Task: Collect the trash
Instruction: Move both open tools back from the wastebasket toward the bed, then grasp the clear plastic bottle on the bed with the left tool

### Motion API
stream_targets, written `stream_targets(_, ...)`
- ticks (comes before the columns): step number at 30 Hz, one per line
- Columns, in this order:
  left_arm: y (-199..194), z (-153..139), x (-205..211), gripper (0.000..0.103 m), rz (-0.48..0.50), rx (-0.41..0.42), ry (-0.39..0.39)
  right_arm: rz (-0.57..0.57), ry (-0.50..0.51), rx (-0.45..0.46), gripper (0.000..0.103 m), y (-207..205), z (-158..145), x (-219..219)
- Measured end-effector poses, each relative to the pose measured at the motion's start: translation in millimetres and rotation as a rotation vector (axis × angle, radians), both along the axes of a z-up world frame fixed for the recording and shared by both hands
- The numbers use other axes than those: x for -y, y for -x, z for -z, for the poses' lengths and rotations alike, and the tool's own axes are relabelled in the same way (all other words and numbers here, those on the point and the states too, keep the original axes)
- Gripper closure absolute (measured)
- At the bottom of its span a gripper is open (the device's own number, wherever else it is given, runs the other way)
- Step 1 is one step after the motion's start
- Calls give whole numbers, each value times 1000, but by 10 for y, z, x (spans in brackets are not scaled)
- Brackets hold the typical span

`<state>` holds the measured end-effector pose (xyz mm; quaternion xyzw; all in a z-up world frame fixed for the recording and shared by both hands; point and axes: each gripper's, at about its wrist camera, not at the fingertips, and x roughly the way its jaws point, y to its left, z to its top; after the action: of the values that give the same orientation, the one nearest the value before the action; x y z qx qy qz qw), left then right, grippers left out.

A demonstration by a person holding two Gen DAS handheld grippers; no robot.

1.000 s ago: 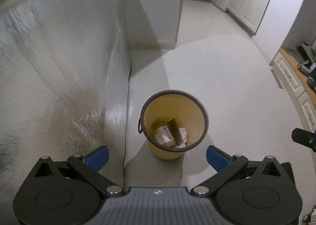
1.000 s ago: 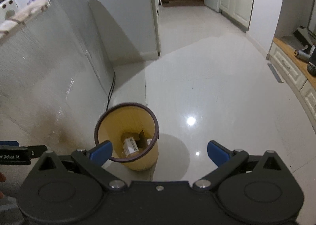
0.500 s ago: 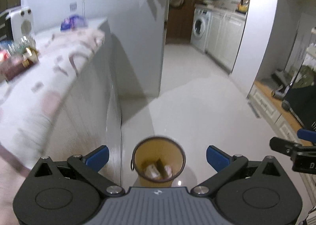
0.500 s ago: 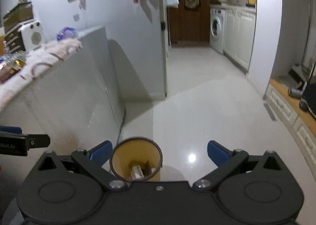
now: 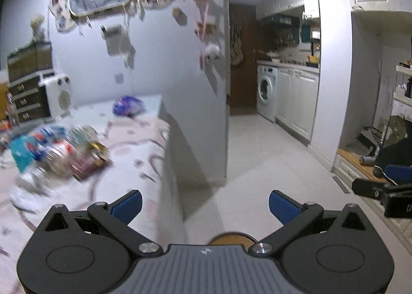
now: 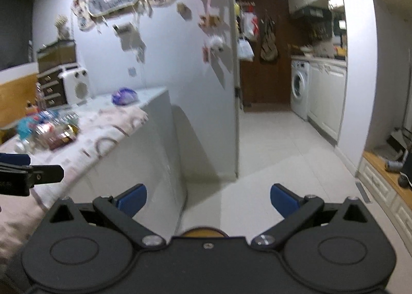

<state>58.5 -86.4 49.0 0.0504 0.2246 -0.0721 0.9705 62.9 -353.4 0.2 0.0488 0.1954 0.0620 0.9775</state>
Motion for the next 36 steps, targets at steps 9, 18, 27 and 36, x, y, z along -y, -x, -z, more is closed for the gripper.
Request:
stream_targets(9,-2,-307,-715,0,-44,53,-26,-77,-32,37,0,-166,-277,-503)
stream_targets(18,-282,-465,-1570,0,-117,92,-16,-92,-90,9,0,-487,-289,-1105)
stream_targets(27,-942,-279,-2205,0,-201,60,19,-146,-76,10,0,-878,-189,-1661)
stream_targets(36,-1546,89,-2605,5,-156,39,69,-222,-79,-14,0,-1264,-72,-2002)
